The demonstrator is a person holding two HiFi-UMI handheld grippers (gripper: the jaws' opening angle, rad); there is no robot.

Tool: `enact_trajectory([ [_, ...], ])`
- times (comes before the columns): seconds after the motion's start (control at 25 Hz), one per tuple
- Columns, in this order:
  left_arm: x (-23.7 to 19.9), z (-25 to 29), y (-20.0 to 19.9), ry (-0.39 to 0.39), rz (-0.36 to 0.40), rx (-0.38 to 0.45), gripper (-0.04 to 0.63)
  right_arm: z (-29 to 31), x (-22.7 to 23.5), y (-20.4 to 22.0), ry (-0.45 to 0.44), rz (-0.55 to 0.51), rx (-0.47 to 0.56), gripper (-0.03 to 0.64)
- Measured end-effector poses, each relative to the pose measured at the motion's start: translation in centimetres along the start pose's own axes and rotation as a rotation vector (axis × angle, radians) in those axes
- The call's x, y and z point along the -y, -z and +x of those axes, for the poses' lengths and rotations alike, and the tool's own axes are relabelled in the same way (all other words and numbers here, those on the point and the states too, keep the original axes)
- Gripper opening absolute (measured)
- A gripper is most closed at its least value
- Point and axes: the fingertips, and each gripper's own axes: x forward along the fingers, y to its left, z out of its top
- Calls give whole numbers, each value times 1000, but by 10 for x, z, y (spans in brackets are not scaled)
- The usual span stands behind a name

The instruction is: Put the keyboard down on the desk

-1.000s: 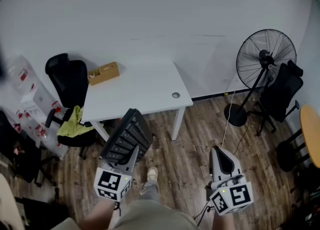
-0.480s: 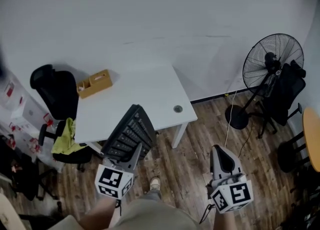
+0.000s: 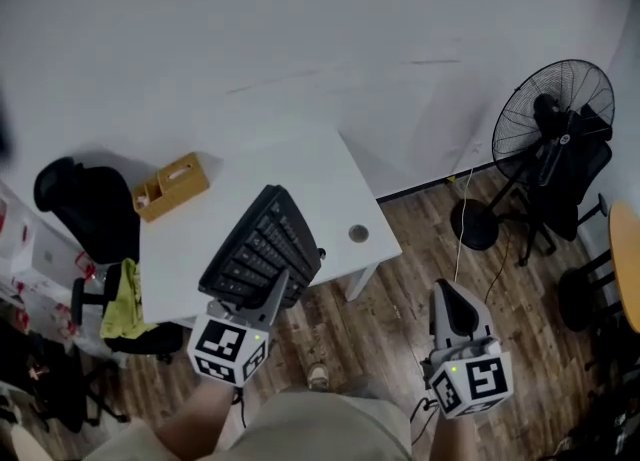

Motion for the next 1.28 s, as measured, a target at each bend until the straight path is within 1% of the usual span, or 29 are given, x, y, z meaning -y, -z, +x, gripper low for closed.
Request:
enact_trajectory([
  [0.12, -6, 27, -3, 30, -5, -2, 87, 19, 11, 4, 28, -45, -29, 25],
  [0.32, -14, 68, -1, 54, -25, -8, 87, 48, 32, 17, 22, -29, -65, 25],
  [0.44, -17, 89, -1, 47, -32, -8, 87, 68, 47, 22, 8, -28, -66, 25],
  [0.6, -24, 121, 0, 24, -46, -17, 87, 105, 67, 26, -38, -23, -66, 25],
  [0.72, -29, 147, -2, -5, -47, -43, 87, 136, 83, 25, -89, -28, -73, 25],
  [0.84, -33, 175, -5, -38, -52, -61, 87, 168, 100, 24, -144, -80, -93, 25],
  [0.92, -38, 194, -7, -68, -66, -76, 87, 193, 115, 24, -179, -96, -107, 25],
  [1.08, -47, 229, -12, -139, -95, -105, 87, 238, 144, 20, -261, -80, -119, 25],
  [1.28, -56, 267, -19, -232, -129, -116, 87, 285, 173, 16, -362, -80, -127, 25],
])
